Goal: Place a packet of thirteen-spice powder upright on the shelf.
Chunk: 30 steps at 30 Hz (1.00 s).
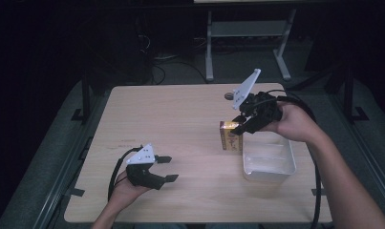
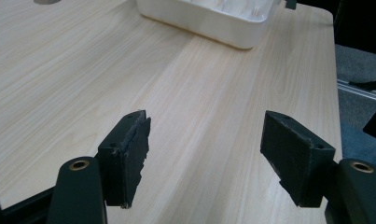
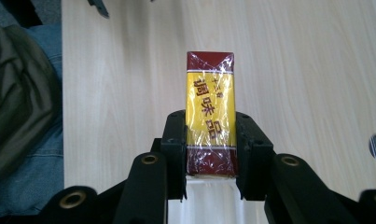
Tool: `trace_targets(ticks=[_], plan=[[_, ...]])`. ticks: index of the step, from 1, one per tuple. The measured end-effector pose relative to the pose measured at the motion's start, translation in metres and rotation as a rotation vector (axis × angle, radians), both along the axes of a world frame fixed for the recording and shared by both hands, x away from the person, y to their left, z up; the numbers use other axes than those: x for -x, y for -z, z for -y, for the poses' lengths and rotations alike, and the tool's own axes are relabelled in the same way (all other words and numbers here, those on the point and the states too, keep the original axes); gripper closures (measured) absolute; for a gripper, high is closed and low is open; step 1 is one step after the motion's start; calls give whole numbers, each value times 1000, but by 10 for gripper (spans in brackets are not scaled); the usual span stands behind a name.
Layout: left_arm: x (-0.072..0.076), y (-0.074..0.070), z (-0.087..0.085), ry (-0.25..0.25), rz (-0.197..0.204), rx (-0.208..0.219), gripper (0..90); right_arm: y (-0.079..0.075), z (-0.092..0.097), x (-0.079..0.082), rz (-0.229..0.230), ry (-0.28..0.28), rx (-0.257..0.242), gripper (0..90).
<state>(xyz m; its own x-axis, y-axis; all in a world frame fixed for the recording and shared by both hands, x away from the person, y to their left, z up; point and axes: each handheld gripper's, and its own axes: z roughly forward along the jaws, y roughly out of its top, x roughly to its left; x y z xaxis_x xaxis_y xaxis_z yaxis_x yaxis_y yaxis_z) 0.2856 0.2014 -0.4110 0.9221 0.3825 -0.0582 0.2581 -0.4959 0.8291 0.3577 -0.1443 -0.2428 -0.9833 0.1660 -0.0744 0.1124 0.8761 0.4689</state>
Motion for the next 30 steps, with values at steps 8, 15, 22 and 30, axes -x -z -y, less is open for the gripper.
trace_targets(ticks=[8, 15, 22, 30], plan=[[-3, 1, -4, -24, -6, 2, 283, 4, 24, -15, -16, 79, -4, 681], [-3, 2, -3, -26, -4, -12, 275, 11, 41, -27, -29, 128, -4, 681], [-3, 2, -3, -28, -5, -11, 272, 14, 51, -35, -20, 163, 5, 681], [-3, 2, -4, -29, -6, -10, 270, 26, 61, -42, -21, 211, 25, 681]])
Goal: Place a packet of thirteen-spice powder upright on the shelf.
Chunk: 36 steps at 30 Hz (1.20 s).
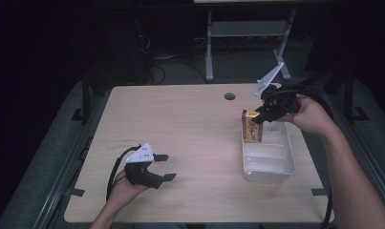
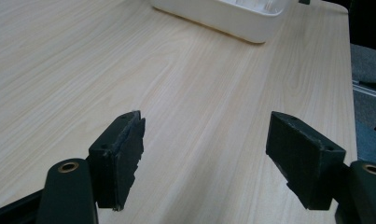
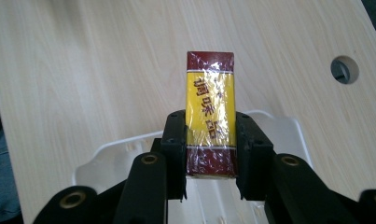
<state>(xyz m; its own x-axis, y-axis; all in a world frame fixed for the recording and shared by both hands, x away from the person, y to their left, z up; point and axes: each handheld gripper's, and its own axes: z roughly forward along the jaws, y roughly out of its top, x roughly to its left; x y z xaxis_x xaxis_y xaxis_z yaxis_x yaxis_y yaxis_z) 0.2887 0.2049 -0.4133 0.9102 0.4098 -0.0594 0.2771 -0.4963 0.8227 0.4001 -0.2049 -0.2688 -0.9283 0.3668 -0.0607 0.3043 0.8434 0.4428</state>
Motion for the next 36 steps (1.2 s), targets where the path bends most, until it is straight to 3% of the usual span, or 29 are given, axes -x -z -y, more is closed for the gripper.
trace_targets(ticks=[9, 36], plan=[[0, 0, 0, 1, -1, 1, 269, 6, 11, -6, -15, 43, 13, 681], [-1, 0, -1, -1, -5, 12, 268, 54, 17, -24, -81, 105, 52, 679]])
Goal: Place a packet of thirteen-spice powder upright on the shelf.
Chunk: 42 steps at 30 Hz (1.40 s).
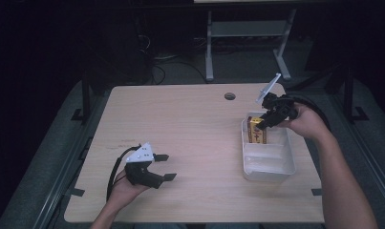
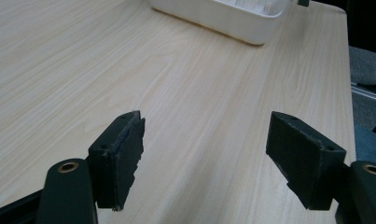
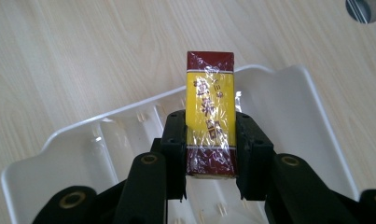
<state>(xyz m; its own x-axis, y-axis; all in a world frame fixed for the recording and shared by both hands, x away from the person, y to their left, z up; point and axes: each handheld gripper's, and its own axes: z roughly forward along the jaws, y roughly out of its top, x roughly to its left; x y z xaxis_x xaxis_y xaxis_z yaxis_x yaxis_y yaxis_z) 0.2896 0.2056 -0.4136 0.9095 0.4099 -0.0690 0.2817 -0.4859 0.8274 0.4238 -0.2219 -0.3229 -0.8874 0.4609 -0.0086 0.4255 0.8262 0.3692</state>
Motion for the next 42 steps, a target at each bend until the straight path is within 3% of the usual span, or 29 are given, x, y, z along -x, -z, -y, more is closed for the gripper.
trace_targets(ticks=[7, 14, 23, 26, 42], plan=[[0, 0, 0, -1, -1, 3, 269, 16, 2, -4, -22, 16, 22, 675], [0, 0, 0, -1, -4, 7, 268, 17, 7, -4, -29, 38, 13, 666], [0, 0, 0, 1, -6, 10, 269, 20, 18, 1, -23, 67, 65, 615], [0, 0, 1, 2, -6, 10, 269, 22, 20, 2, -20, 67, 52, 615], [0, 0, 0, 0, -8, 15, 269, 25, 23, 6, -29, 67, 138, 617]])
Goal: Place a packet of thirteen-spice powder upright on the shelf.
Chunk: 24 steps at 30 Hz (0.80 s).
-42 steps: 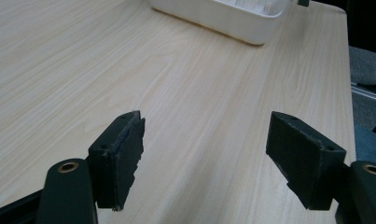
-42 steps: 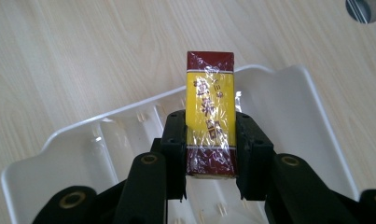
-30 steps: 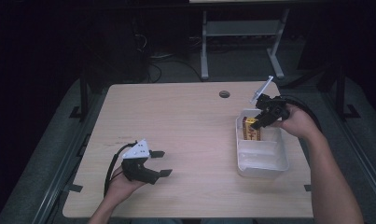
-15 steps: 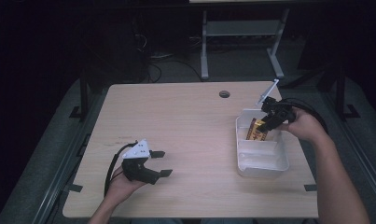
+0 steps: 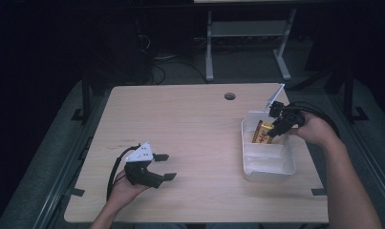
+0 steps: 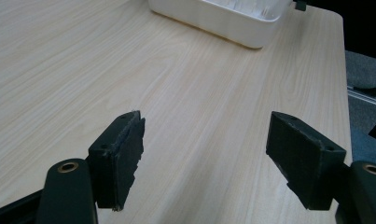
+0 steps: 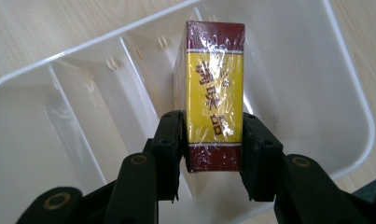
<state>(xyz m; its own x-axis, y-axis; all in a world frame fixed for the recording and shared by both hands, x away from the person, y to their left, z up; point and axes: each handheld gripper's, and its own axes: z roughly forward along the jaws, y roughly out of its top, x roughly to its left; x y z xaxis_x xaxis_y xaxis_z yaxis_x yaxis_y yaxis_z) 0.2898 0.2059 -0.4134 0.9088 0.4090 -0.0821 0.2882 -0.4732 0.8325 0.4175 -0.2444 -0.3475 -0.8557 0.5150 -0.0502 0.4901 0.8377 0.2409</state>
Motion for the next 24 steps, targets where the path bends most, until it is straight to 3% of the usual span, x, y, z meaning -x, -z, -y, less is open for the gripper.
trace_targets(ticks=[10, 24], plan=[[0, 0, 0, -1, 1, 8, 268, -1, -6, 2, 42, -38, 85, 630], [0, 0, 0, 1, 0, 8, 269, -3, -7, 6, 140, -63, 132, 581]])
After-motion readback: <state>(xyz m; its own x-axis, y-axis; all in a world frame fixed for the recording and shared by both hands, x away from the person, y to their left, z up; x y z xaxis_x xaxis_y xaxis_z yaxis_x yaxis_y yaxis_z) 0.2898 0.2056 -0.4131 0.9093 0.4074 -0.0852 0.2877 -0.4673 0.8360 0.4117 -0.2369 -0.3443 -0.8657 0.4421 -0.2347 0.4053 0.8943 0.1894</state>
